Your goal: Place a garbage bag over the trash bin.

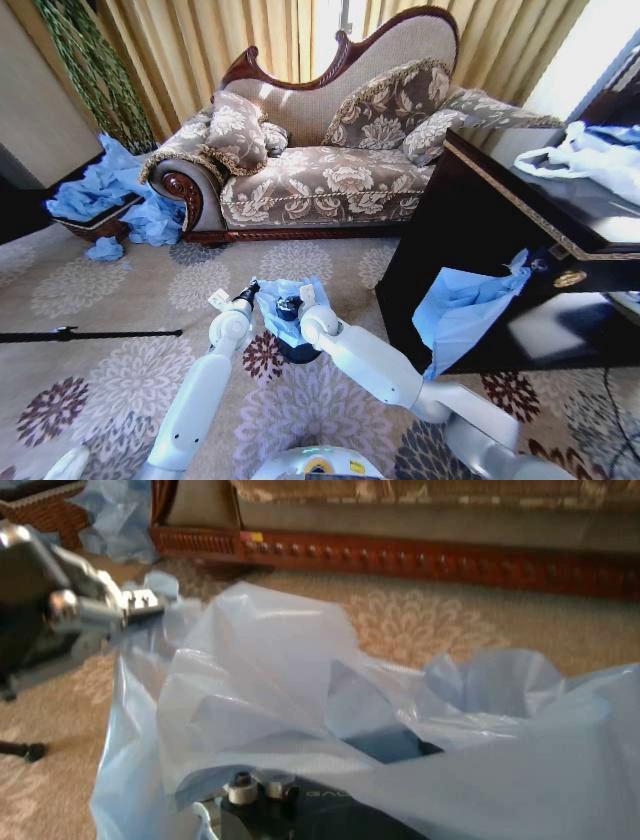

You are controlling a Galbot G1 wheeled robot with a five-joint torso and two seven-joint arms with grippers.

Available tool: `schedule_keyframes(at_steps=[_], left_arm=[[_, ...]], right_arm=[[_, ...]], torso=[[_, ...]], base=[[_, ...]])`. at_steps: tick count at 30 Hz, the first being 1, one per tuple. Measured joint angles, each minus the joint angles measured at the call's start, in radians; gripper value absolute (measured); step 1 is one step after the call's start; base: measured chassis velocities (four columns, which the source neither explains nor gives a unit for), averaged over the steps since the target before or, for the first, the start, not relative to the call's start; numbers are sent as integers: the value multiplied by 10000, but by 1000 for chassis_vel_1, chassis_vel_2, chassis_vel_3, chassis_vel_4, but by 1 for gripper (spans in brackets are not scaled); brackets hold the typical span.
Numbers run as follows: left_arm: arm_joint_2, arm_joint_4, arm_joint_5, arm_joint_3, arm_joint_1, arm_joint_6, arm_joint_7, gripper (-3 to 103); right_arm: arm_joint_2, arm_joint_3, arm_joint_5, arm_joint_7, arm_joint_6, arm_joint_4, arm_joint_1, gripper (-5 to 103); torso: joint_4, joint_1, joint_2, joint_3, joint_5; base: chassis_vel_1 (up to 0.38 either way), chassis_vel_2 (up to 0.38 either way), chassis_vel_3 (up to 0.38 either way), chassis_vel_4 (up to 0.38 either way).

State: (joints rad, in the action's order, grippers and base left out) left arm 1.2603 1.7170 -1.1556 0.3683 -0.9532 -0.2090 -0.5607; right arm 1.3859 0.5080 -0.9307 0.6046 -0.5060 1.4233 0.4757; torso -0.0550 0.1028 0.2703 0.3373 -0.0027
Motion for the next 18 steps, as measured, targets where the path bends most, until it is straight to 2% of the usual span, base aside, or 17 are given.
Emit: schedule_keyframes(at_steps=[1,3,5,6,8,9,11,12,15,17,18], left_arm=[[0,1,-2,-3,3,-2,12,0],[-1,0,-7,-9,7,-5,42,0],[3,0,-7,-10,8,-5,46,0],[6,5,-7,-8,7,-5,47,0],[9,64,-4,3,-23,-5,47,0],[9,64,-4,3,-23,-5,47,0],[7,123,29,12,-60,-6,42,0],[7,123,29,12,-60,-6,42,0],[52,126,205,33,-96,-12,34,0],[70,142,231,34,-115,-14,26,0],[93,174,262,36,-141,-17,17,0]], right_arm=[[13,-19,-14,-41,-3,-36,39,99],[93,-123,-23,-203,-10,-231,122,91],[139,-179,-22,-278,-4,-340,147,91],[181,-231,-26,-375,3,-439,169,81],[214,-330,-54,-620,26,-607,215,70],[214,-330,-54,-620,26,-607,215,70],[259,-427,-216,-673,-14,-755,229,60],[259,-427,-216,-673,-14,-755,229,60],[512,-732,-519,-702,-191,-1261,186,43],[560,-780,-596,-700,-245,-1340,156,43],[625,-848,-726,-687,-332,-1447,107,37]], torso=[[0,0,0,0,0],[0,0,0,0,0],[0,0,0,0,0],[1,0,0,0,1],[0,0,0,0,1],[0,0,0,0,1],[0,0,0,0,1],[0,0,0,0,1],[0,0,0,0,1],[0,0,0,0,0],[0,0,0,0,1]], base=[[0,0,0,0],[0,0,0,0],[0,0,0,0],[0,0,0,0],[0,0,0,0],[0,0,0,0],[0,0,0,0],[0,0,0,0],[0,0,0,0],[0,0,0,0],[0,0,0,0]])
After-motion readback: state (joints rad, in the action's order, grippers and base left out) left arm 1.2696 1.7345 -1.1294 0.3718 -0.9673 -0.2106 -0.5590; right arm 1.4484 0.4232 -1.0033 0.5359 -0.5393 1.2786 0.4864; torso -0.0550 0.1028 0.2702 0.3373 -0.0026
